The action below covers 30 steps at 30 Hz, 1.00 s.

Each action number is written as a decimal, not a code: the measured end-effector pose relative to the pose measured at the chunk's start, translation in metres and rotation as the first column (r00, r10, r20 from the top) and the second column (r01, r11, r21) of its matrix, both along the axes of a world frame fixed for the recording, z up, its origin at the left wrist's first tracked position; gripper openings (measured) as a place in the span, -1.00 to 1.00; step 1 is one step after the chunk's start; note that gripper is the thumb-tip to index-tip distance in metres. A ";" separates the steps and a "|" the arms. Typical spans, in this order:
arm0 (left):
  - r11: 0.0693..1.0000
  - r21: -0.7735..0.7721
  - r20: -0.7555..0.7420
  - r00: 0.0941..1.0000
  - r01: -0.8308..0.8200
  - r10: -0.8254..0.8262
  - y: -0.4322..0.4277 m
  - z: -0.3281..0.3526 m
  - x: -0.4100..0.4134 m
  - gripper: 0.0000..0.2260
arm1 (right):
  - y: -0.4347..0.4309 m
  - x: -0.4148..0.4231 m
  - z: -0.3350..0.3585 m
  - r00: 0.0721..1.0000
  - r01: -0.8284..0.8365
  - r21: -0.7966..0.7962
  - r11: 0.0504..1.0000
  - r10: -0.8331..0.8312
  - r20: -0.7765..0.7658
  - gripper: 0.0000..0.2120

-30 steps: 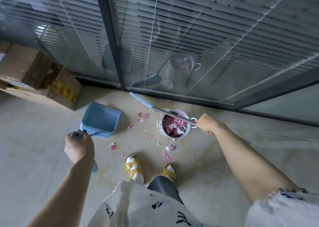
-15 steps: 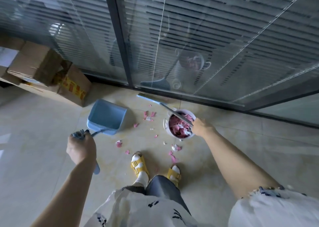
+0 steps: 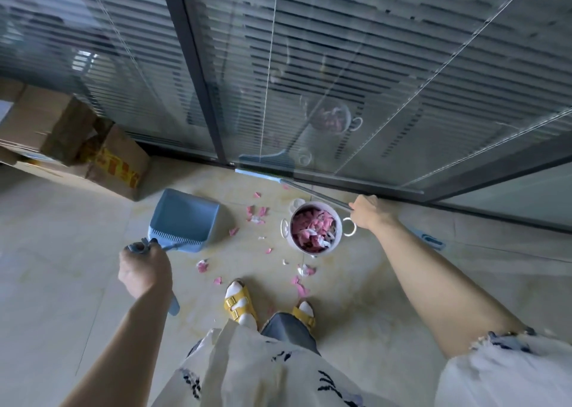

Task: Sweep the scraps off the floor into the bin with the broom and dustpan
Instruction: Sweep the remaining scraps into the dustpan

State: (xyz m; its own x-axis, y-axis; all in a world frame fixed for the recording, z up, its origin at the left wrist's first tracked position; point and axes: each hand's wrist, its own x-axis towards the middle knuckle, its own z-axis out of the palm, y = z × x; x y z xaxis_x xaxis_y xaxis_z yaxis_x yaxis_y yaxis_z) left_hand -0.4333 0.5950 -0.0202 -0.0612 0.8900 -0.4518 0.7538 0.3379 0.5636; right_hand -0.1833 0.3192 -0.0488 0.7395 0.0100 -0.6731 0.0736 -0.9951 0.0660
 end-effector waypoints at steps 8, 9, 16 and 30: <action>0.999 0.009 -0.002 0.999 0.048 -0.048 -0.010 0.005 0.011 -0.73 | 0.015 -0.046 -0.015 0.985 -0.022 0.038 0.999 0.029 -0.173 -0.75; 0.998 0.009 0.000 0.999 0.054 -0.054 -0.012 0.006 0.013 -0.73 | 0.015 -0.044 -0.013 0.981 0.021 0.065 0.998 -0.008 -0.194 -0.78; 0.992 0.027 0.023 0.992 0.126 -0.127 -0.022 0.009 0.032 -0.73 | -0.013 -0.009 0.009 0.991 0.103 0.092 0.990 -0.094 -0.090 -0.75; 1.000 0.027 0.066 0.998 0.010 -0.012 -0.013 0.016 0.024 -0.74 | 0.068 -0.070 -0.007 0.983 -0.152 0.092 0.984 0.161 -0.088 -0.64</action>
